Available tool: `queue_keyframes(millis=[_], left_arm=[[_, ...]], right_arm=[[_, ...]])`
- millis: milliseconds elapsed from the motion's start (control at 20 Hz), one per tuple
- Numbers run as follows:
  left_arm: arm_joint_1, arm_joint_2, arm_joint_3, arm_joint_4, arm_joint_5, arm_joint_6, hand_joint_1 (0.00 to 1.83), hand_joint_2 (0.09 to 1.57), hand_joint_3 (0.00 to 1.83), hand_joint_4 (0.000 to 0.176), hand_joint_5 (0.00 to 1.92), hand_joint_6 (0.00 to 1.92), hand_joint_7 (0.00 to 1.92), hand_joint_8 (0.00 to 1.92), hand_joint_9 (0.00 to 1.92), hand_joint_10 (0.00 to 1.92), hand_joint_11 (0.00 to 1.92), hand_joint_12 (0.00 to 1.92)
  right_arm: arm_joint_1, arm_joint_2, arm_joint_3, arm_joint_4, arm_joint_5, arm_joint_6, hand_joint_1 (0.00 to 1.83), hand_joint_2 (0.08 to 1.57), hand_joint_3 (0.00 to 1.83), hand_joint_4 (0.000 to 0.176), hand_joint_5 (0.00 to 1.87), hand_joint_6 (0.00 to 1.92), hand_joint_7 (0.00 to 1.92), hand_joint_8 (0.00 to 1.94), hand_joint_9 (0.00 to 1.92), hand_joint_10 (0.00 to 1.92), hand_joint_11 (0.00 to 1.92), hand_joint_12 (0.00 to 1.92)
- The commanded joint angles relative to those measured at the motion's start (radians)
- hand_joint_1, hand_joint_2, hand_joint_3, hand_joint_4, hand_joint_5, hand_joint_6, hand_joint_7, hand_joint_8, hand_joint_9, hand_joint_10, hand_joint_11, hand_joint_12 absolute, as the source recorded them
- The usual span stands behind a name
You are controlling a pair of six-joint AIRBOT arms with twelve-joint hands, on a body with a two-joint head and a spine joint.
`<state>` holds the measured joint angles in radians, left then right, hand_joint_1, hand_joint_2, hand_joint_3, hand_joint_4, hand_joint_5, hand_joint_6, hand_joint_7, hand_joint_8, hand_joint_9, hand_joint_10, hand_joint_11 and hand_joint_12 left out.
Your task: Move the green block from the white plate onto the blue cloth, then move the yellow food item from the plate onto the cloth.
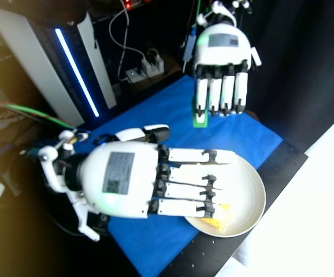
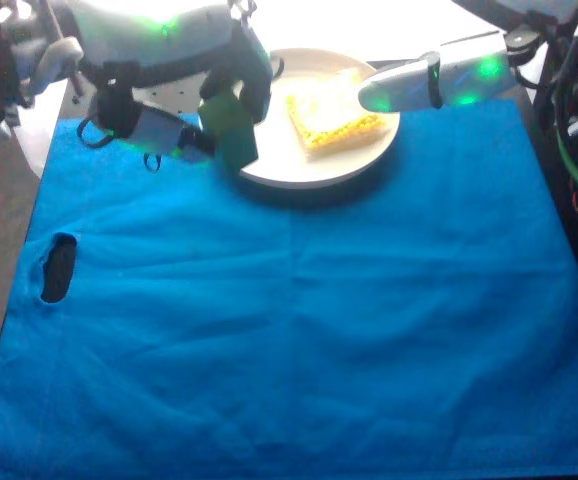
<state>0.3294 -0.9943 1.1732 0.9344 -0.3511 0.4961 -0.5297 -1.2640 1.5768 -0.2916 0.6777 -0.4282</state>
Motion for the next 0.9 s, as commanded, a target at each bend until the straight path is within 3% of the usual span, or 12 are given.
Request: queue_keyframes(millis=[0,100,150,200,250,350,450,500,700,750,800,850], left_arm=[[-0.006,0.000,0.008,0.006,-0.107,-0.053,1.24,1.13,0.00,0.000,1.08,0.66,0.86,1.38,0.58,1.49,0.20,1.87],[0.013,-0.001,0.016,0.034,-0.119,-0.108,1.24,1.13,0.00,0.000,1.10,0.63,0.87,1.35,0.60,1.41,0.18,1.82],[0.025,-0.001,0.016,0.034,-0.117,-0.108,1.20,1.18,0.01,0.000,0.95,0.91,0.79,1.44,0.54,1.31,0.07,1.76],[0.036,-0.001,0.015,0.032,-0.114,-0.108,1.20,1.18,0.01,0.000,0.95,0.91,0.79,1.44,0.54,1.31,0.07,1.76],[0.047,-0.001,0.015,0.030,-0.111,-0.108,1.20,1.18,0.00,0.000,0.95,0.89,0.78,1.46,0.54,1.32,0.06,1.77],[0.071,-0.003,0.016,0.025,-0.100,-0.108,1.24,1.13,0.00,0.000,1.09,0.64,0.87,1.34,0.65,1.14,0.22,1.59],[0.098,-0.012,0.022,0.025,-0.086,-0.108,1.22,1.13,0.00,0.000,1.06,0.71,0.89,1.28,0.73,0.97,0.28,1.45],[0.113,-0.018,0.025,0.025,-0.081,-0.108,1.25,1.11,0.00,0.000,1.12,0.56,0.91,1.28,0.74,0.90,0.29,1.42],[0.145,-0.029,0.033,0.020,-0.062,-0.109,1.21,1.17,0.00,0.000,1.00,0.82,0.76,1.46,0.55,1.02,0.10,1.44],[0.152,-0.035,0.040,0.019,-0.056,-0.114,1.23,1.18,0.00,0.000,0.99,0.76,0.77,1.50,0.57,1.29,0.24,1.67],[0.153,-0.035,0.041,0.019,-0.056,-0.115,1.23,1.17,0.00,0.000,1.00,0.74,0.80,1.48,0.60,1.36,0.30,1.68],[0.158,-0.041,0.047,0.019,-0.055,-0.126,1.24,1.16,0.00,0.000,1.01,0.72,0.82,1.45,0.64,1.35,0.38,1.65]], right_arm=[[0.010,0.000,0.005,0.037,0.113,0.002,0.37,0.79,0.00,0.084,0.09,0.00,0.38,0.00,0.25,0.01,0.00,0.56],[0.010,-0.004,0.006,0.037,0.113,0.002,0.37,0.80,0.00,0.080,0.08,0.00,0.39,0.00,0.25,0.01,0.00,0.54],[0.010,-0.004,0.006,0.037,0.113,0.002,0.36,0.81,0.00,0.064,0.07,0.00,0.39,0.00,0.25,0.00,0.00,0.50],[0.009,-0.004,0.007,0.037,0.113,0.002,0.36,0.81,0.00,0.064,0.07,0.00,0.39,0.00,0.25,0.00,0.00,0.50],[0.009,-0.006,0.007,0.037,0.113,0.002,0.37,0.82,0.00,0.055,0.07,0.00,0.37,0.01,0.27,0.01,0.00,0.65],[0.008,-0.008,0.009,0.036,0.113,0.002,0.37,0.80,0.00,0.067,0.08,0.00,0.36,0.00,0.24,0.01,0.00,0.59],[0.005,-0.009,0.009,0.036,0.113,0.002,0.39,0.79,0.00,0.078,0.09,0.00,0.39,0.01,0.26,0.01,0.00,0.59],[0.004,-0.009,0.010,0.036,0.113,0.002,0.39,0.79,0.00,0.085,0.09,0.00,0.40,0.00,0.25,0.00,0.00,0.51],[0.003,-0.012,0.013,0.035,0.112,0.002,0.36,0.80,0.00,0.074,0.08,0.00,0.39,0.00,0.24,0.00,0.00,0.50],[0.003,-0.012,0.013,0.035,0.112,0.002,0.40,0.77,0.00,0.084,0.09,0.00,0.45,0.01,0.26,0.01,0.00,0.39],[0.003,-0.012,0.013,0.035,0.112,0.002,0.40,0.75,0.00,0.086,0.10,0.00,0.46,0.01,0.27,0.01,0.00,0.37],[0.003,-0.013,0.013,0.035,0.112,0.002,0.39,0.77,0.00,0.075,0.10,0.00,0.41,0.00,0.32,0.01,0.00,0.63]])
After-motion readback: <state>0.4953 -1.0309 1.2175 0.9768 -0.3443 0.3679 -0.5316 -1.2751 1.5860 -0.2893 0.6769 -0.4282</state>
